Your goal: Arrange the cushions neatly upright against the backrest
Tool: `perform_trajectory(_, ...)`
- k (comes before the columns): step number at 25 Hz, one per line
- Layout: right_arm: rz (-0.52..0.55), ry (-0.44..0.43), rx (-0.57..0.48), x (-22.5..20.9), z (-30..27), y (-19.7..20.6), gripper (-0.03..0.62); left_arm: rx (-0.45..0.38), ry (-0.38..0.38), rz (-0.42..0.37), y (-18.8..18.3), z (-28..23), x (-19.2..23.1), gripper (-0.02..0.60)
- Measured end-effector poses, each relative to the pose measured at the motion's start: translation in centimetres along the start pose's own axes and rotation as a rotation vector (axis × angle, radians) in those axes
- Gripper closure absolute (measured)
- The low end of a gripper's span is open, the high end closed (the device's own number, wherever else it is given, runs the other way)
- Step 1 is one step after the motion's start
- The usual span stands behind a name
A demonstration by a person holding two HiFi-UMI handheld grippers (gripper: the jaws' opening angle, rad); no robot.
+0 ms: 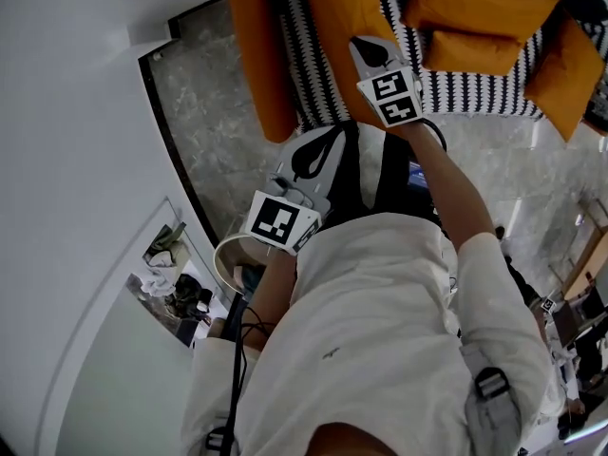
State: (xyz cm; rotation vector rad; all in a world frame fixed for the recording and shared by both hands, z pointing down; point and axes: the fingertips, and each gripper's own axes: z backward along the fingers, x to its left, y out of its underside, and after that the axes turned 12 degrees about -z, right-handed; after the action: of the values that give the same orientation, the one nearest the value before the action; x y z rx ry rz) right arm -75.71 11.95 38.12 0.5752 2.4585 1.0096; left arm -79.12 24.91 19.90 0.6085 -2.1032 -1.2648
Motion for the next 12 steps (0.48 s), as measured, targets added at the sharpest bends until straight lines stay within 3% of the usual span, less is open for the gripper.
perform_trajectory(6, -0.044, 0.022, -0.014, 1.6, -2.0, 0.5, 0.566, 0.016, 0.008, -0.001, 1.0, 0.7, 0.8, 0.581)
perform_trajectory(12, -0.04, -0.036, 0.004, 5.7, -4.0, 1.2, 0.565, 0.01, -0.018, 0.028, 1.8, 1.9, 1.8, 0.581)
